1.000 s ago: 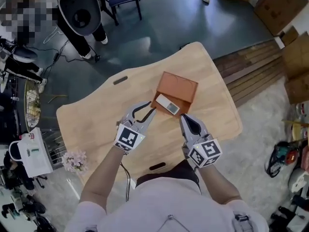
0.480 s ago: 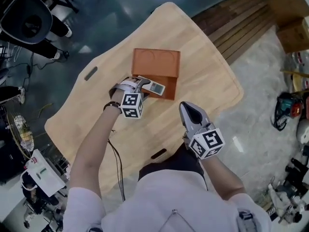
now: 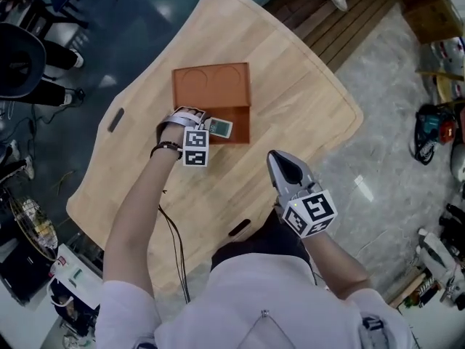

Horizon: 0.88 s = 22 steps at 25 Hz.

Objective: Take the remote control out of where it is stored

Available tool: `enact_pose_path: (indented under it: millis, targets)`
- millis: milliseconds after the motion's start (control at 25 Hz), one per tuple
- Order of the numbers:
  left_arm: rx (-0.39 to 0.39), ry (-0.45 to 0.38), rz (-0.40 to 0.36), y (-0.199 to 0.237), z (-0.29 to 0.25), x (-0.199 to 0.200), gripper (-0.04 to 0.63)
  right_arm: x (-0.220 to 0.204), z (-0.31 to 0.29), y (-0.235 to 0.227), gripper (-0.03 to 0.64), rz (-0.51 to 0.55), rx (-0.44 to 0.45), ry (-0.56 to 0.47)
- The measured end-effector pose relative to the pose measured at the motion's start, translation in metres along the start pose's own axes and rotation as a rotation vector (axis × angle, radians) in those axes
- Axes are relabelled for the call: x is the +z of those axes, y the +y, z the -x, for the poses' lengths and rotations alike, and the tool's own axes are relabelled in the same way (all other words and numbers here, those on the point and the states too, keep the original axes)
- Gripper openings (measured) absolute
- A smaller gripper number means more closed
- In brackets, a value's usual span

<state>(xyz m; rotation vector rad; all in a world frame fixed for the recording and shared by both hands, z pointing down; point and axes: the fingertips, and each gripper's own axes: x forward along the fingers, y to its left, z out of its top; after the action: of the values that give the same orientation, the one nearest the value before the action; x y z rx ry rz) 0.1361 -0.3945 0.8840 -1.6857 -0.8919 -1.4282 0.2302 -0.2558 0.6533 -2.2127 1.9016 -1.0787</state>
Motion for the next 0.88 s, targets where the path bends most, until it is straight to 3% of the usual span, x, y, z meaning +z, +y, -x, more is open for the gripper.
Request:
enact_pose_path:
  millis: [440, 600, 880]
  targets:
    - [-0.076, 0.051, -0.007, -0.003, -0.014, -0.002, 0.278, -0.023, -0.008, -0.002, 0.028, -0.03, 0.012, 0.054]
    - [-0.066, 0.028, -0.013, -0.003, -0.014, -0.001, 0.275, -0.023, -0.008, -0.001, 0.028, -0.027, 0.02, 0.054]
    - [-0.007, -0.051, 0.104, 0.0, 0.009, 0.001, 0.273, -0.011, 0.002, -0.006, 0.028, -0.009, 0.014, 0.033]
